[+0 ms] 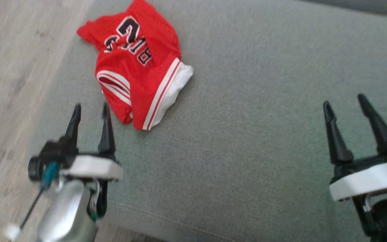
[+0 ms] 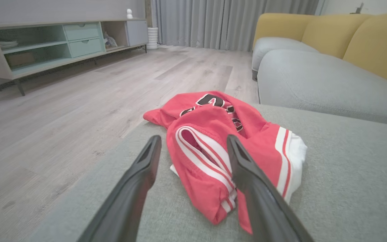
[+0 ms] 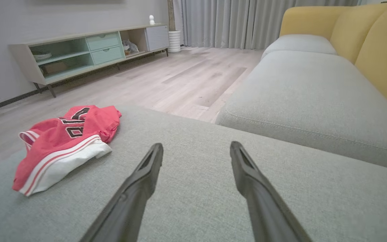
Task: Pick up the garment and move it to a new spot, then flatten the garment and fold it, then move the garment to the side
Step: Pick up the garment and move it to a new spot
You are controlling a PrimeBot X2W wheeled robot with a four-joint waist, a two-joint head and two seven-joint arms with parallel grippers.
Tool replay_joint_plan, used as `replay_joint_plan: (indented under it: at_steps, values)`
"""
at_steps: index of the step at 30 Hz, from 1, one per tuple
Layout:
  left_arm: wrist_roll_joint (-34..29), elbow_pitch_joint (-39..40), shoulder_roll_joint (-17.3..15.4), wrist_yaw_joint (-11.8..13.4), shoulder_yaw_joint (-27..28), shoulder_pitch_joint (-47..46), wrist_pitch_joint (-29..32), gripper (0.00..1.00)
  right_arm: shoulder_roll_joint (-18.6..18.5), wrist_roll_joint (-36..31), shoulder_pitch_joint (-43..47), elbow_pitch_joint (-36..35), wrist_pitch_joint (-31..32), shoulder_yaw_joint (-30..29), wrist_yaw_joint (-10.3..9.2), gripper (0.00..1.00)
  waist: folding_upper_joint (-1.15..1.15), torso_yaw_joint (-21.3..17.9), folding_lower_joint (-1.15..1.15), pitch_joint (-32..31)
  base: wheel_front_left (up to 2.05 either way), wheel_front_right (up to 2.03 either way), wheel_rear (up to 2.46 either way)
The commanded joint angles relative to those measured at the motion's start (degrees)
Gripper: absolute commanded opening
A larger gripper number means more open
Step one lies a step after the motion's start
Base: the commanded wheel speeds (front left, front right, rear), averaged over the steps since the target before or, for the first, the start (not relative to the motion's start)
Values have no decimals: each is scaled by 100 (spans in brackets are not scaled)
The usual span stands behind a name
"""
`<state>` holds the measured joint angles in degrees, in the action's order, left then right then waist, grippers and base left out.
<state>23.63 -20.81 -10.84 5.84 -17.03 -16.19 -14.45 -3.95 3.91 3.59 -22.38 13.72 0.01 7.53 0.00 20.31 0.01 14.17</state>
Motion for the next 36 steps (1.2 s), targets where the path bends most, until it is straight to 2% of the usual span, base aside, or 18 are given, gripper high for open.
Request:
replay_joint_plan:
  at_steps: [1, 5, 9, 13, 17, 18, 19, 20, 22, 24, 27, 36]
  values:
    - [-9, -98, -53, -126, 215, -516, -53, 100, -144, -60, -259, -308, 74, 120, -4, 100, 0, 82, -1, 470, 0, 0, 0]
    - [114, -1094, 70, -580, 81, -1343, 66, 100, -291, -109, -395, -501, 266, 49, -4, 100, 0, 65, -1, 913, 0, 0, 0]
    - [276, -2204, 189, -974, -57, -2134, 544, 100, -393, -112, -522, -632, 393, 22, -4, 100, 0, 11, -1, 1231, 0, 0, 0]
    - [448, -3216, 261, -1193, -154, -2737, 984, 100, -428, -95, -625, -670, 442, 14, -4, 100, 0, -66, -1, 1379, 0, 0, 0]
    - [622, -3936, 332, -1290, -260, -3107, 1436, 100, -389, -64, -649, -637, 436, -14, -4, 100, 0, -126, -1, 1388, 0, 0, 0]
    - [654, -4051, 338, -1303, -293, -3168, 1501, 96, -379, -58, -650, -620, 429, -16, -4, 100, 0, -141, -1, 1375, 0, 0, 0]
    - [675, -4138, 340, -1313, -334, -3216, 1530, 44, -365, -53, -650, -602, 417, -25, -4, 100, 0, -153, -1, 1358, 0, 0, 0]
    - [685, -4199, 330, -1319, -370, -3254, 1502, 0, -354, -51, -645, -580, 401, -36, -4, 100, 0, -161, -1, 1329, 0, 0, 0]
    - [676, -4250, 278, -1325, -411, -3299, 1226, 0, -329, -42, -636, -535, 348, -41, -4, 100, 0, -185, -1, 1231, 0, 0, 0]
    - [658, -4283, 186, -1327, -403, -3288, 646, 0, -290, -24, -621, -459, 244, -28, -4, 100, 0, -227, -1, 1010, 0, 0, 0]
    - [633, -4288, 85, -1291, -371, -3211, 225, 0, -239, 15, -593, -353, 115, 3, -4, 100, 0, -276, -1, 700, 0, 0, 0]
    - [560, -3703, -233, -1103, -257, -2632, -36, 0, -53, 123, -389, 0, -249, 34, -4, 100, 0, -428, -1, -241, 0, 0, 0]
